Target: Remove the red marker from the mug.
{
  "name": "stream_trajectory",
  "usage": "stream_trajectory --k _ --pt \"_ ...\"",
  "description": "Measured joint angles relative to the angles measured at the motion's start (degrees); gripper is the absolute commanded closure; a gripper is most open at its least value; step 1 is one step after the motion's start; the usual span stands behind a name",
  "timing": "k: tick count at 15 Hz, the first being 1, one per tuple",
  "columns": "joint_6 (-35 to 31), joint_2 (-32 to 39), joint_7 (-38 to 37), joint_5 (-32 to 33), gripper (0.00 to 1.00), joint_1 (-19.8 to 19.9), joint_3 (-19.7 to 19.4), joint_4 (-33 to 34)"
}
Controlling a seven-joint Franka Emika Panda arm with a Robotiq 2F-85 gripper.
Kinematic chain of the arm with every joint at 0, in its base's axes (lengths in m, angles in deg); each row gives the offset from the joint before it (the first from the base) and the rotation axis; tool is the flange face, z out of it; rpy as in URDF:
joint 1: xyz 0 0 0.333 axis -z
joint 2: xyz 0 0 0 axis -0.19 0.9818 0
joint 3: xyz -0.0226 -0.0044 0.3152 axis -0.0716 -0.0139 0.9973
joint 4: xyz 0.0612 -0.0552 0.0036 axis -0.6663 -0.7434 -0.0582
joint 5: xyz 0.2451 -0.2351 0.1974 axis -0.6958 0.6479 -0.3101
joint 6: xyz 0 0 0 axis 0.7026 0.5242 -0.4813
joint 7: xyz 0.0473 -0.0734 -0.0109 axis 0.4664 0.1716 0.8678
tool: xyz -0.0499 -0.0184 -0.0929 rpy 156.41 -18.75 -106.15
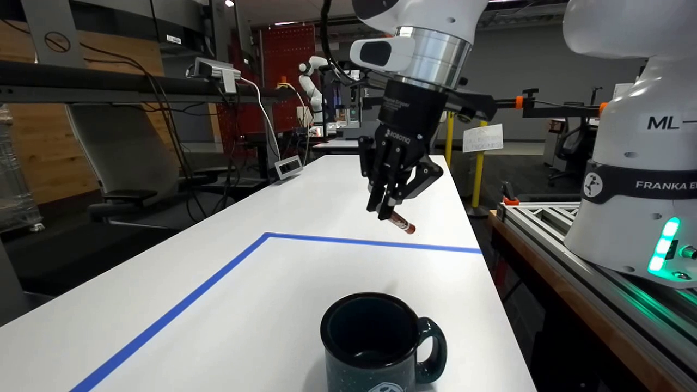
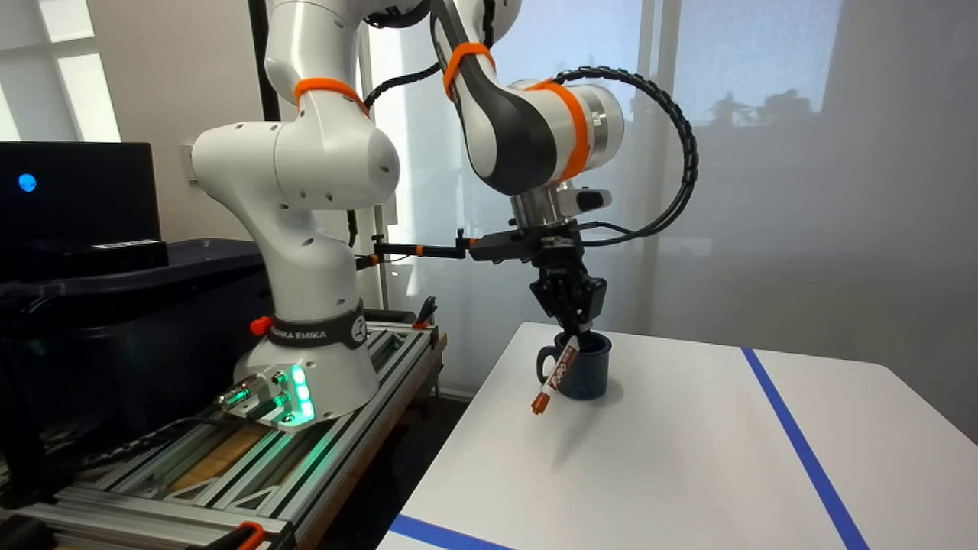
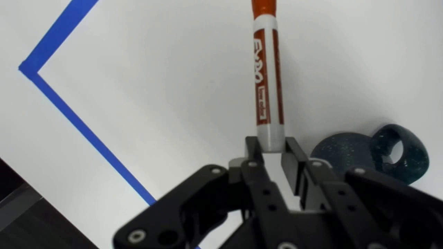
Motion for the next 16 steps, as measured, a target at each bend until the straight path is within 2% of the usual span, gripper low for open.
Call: stream_trajectory --k 6,9,12,14,16 --pt "11.95 7.79 9.65 0.02 0.95 1.61 2.03 3.22" --pt "19.09 15.8 15.46 0.52 0.95 4.82 5.47 4.12" --pt "22.36 24.08 19.41 2.77 0.95 8.47 8.76 3.84" --pt "22.65 28.74 24.29 2.72 0.95 5.51 4.13 2.63" --pt "22.67 32.74 27.36 3.15 0.95 5.1 1.67 1.21"
